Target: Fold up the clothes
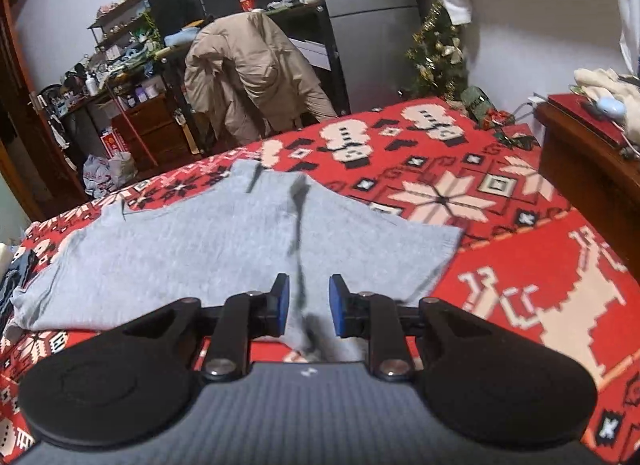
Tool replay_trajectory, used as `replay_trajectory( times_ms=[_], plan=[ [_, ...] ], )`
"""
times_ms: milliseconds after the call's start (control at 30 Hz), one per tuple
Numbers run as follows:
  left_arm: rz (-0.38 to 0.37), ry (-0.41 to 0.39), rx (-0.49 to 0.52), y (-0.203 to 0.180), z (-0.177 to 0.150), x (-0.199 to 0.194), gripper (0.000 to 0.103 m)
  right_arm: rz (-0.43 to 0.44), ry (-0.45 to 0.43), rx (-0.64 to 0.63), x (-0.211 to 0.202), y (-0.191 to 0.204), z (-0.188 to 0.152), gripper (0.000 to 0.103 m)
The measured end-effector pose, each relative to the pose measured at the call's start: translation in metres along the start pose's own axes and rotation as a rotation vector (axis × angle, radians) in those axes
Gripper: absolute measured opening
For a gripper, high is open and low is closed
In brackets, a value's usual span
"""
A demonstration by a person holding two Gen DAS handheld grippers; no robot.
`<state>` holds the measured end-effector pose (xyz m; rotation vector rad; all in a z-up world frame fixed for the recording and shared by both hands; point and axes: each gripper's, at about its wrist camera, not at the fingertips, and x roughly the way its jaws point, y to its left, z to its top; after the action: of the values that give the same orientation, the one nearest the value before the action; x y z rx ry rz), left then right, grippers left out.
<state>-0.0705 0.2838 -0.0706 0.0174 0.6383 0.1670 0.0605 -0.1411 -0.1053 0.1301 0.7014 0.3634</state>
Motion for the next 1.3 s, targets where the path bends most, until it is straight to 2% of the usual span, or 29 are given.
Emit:
replay_trajectory(
  times_ms=[67, 167, 267, 400, 467, 567, 633, 700, 800, 867, 967, 1067, 1133, 1233, 1300],
  plan=[
    [-0.033, -0.013, -0.053, -0.007, 0.008, 0.010, 0.028, 0.000, 0.007, -0.032, 0.006, 0.012, -0.002, 0.023],
    [-0.038, 0.032, -0.080, -0.021, 0.009, 0.041, 0.028, -0.002, 0.021, -0.070, 0.018, 0.026, -0.008, 0.023],
    [0.001, 0.097, -0.118, -0.025, 0.002, 0.066, 0.014, -0.027, 0.021, -0.087, 0.025, 0.032, -0.013, 0.022],
    [0.041, 0.161, -0.049, -0.024, -0.009, 0.073, 0.015, -0.053, 0.029, -0.107, 0.029, 0.033, -0.017, 0.021],
    [0.058, 0.159, 0.001, -0.022, -0.014, 0.069, 0.018, -0.075, 0.048, -0.118, 0.031, 0.029, -0.020, 0.018],
    [0.087, 0.165, 0.022, -0.017, -0.014, 0.060, 0.018, -0.081, 0.048, -0.130, 0.024, 0.021, -0.023, 0.018],
    [0.061, 0.118, 0.000, -0.015, -0.010, 0.049, 0.015, -0.084, 0.046, -0.108, 0.017, 0.018, -0.019, 0.019],
    [-0.001, 0.051, -0.030, -0.020, -0.002, 0.043, 0.015, -0.077, 0.022, -0.095, 0.010, 0.020, -0.015, 0.020],
    [-0.081, -0.025, -0.055, -0.039, 0.010, 0.046, 0.015, -0.029, -0.026, -0.107, 0.012, 0.041, -0.007, 0.021],
    [-0.116, -0.015, -0.056, -0.058, 0.011, 0.059, 0.015, 0.002, -0.046, -0.120, 0.020, 0.058, -0.005, 0.021],
    [-0.144, 0.023, -0.027, -0.083, 0.007, 0.077, 0.015, 0.034, -0.021, -0.148, 0.042, 0.083, -0.013, 0.021],
    [-0.151, 0.074, 0.081, -0.100, -0.004, 0.085, 0.015, 0.050, 0.024, -0.198, 0.053, 0.098, -0.025, 0.021],
    [-0.146, 0.067, 0.111, -0.101, -0.012, 0.082, 0.017, 0.040, 0.024, -0.248, 0.051, 0.103, -0.032, 0.021],
    [-0.168, 0.099, 0.080, -0.092, -0.013, 0.076, 0.017, 0.044, 0.033, -0.260, 0.044, 0.103, -0.039, 0.021],
    [-0.163, 0.103, 0.095, -0.092, -0.014, 0.073, 0.017, 0.039, 0.037, -0.290, 0.039, 0.104, -0.043, 0.021]
  ],
)
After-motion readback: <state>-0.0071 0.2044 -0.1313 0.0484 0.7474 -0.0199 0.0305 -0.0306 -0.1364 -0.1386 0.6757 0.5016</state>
